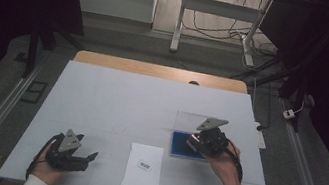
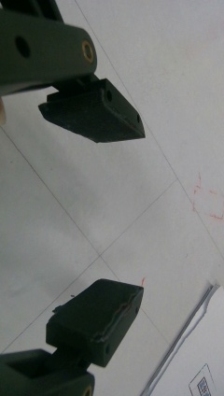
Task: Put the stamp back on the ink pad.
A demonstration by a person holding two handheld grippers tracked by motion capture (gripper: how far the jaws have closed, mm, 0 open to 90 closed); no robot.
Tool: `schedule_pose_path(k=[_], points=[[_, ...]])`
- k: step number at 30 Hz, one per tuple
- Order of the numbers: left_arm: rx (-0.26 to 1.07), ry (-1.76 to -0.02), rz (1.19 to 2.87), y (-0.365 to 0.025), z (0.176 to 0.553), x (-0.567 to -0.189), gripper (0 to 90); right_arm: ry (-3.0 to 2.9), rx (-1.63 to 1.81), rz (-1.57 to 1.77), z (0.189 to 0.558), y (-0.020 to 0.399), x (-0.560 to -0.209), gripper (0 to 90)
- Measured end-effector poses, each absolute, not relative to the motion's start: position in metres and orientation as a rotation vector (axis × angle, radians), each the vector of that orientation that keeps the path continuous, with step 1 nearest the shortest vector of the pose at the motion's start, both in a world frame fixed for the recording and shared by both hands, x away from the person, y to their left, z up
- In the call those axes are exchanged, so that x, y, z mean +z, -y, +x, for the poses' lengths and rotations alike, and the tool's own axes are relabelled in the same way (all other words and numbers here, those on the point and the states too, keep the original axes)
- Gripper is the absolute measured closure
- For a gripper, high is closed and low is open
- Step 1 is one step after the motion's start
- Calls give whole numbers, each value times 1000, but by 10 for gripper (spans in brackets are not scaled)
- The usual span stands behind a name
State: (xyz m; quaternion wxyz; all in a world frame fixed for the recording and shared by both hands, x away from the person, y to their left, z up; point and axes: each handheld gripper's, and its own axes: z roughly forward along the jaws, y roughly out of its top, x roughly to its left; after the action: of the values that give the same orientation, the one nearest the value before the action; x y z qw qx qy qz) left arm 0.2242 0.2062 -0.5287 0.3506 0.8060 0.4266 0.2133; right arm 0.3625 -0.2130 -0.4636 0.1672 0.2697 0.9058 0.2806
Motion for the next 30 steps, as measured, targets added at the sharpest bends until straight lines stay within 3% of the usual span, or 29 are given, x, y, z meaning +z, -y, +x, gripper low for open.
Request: schedule_pose_path(k=[15,21,30], points=[[551,-1106,2084,-206,224,-529,219,-2591,792,737,363,211,-469,683],[550,-1106,2086,-206,224,-529,219,-2575,872,751,361,211,-467,497],[549,-1106,2084,-207,224,-529,219,-2485,984,761,355,217,-459,399]])
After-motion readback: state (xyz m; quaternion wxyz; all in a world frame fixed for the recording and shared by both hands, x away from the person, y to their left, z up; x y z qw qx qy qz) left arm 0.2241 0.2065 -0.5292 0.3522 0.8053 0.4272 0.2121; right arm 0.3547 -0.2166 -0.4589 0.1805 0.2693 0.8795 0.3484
